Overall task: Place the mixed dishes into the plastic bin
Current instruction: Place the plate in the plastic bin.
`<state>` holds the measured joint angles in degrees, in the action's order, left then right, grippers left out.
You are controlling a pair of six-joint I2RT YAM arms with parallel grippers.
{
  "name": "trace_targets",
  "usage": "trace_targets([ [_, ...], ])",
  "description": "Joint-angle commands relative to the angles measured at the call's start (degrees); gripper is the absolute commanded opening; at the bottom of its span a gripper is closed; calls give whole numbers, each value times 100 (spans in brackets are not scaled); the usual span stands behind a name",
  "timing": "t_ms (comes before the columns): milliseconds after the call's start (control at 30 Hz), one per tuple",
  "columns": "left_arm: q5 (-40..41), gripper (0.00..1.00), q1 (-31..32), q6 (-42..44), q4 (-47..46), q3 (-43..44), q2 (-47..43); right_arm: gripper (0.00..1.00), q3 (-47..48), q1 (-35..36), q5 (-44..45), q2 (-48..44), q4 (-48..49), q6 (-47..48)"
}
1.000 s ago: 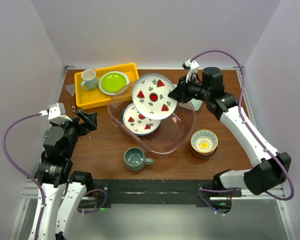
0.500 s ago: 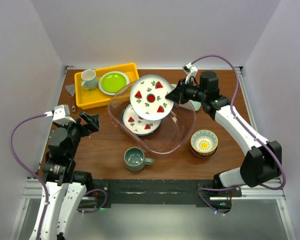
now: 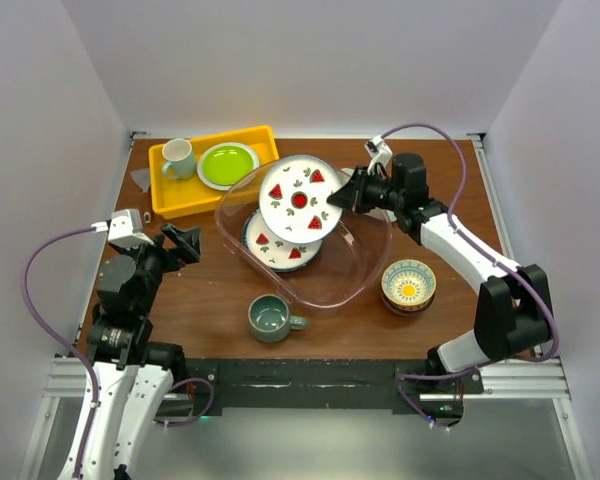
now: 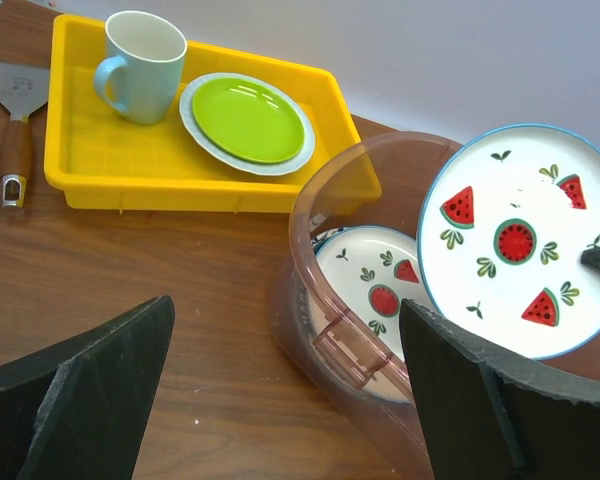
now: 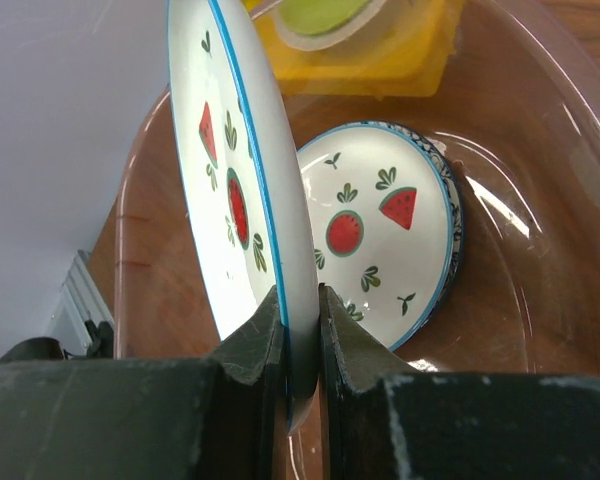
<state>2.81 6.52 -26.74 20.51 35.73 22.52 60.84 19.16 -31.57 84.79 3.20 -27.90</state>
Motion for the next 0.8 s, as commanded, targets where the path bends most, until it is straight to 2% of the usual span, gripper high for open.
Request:
trace_targets([
  [0, -88, 100, 7, 134, -302, -31, 24, 0, 7, -9, 204, -86, 1103, -576],
  [300, -79, 100, 7, 143, -293, -31, 33, 0, -248, 26, 529, 151, 1350, -998],
  [767, -61, 100, 7, 143, -276, -30, 24, 0, -266, 580, 942, 749, 1297, -884],
])
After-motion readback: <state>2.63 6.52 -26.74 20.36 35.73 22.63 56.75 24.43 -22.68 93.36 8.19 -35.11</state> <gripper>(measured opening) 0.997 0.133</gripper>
